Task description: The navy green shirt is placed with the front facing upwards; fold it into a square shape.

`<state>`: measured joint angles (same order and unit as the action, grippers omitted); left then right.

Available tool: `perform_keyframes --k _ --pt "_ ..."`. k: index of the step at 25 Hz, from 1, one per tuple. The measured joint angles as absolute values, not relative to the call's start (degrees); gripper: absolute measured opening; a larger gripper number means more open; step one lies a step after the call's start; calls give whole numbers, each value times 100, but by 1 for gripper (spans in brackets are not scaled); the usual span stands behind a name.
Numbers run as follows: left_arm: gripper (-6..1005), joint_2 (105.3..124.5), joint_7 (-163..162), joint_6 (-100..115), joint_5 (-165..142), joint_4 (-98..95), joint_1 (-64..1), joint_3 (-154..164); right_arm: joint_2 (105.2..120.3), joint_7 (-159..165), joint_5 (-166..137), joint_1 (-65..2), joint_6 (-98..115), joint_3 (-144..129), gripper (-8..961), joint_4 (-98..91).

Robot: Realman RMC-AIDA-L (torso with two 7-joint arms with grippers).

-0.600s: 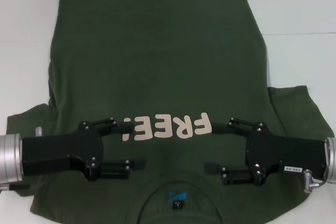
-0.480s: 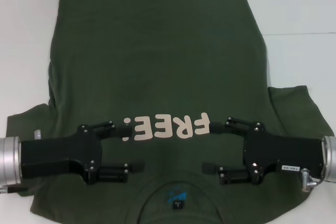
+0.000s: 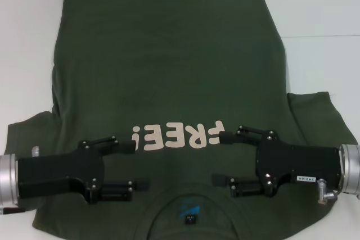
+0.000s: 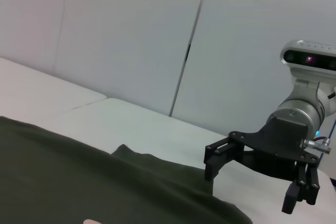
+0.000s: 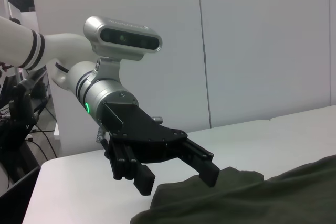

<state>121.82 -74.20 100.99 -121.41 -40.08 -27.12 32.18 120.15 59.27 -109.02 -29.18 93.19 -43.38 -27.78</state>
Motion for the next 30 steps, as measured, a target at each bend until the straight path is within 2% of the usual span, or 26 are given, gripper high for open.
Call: perform_keyframes --k 7,14,19,23,30 --pt "905 12163 -7439 10018 -12123 -3985 -2824 3034 11976 7187 -10376 -2926 8696 -4243 927 -3161" --pt "907 12136 -7473 10000 -12113 -3786 -3067 3039 11976 9713 -11084 -2542 8098 -4240 926 -5427" --pt "905 12153 -7525 9877 -12109 -3694 -3187 3059 11957 11550 -12756 -2293 8070 -4223 925 -7189" --pt "907 12179 -7531 9748 -12109 -3599 -3283 3074 11941 12528 -14144 -2448 8634 -4040 925 -7878" --pt "905 12182 -7519 9650 -12109 -3531 -3367 3076 11881 13395 -15416 -2852 9444 -3771 923 -7884"
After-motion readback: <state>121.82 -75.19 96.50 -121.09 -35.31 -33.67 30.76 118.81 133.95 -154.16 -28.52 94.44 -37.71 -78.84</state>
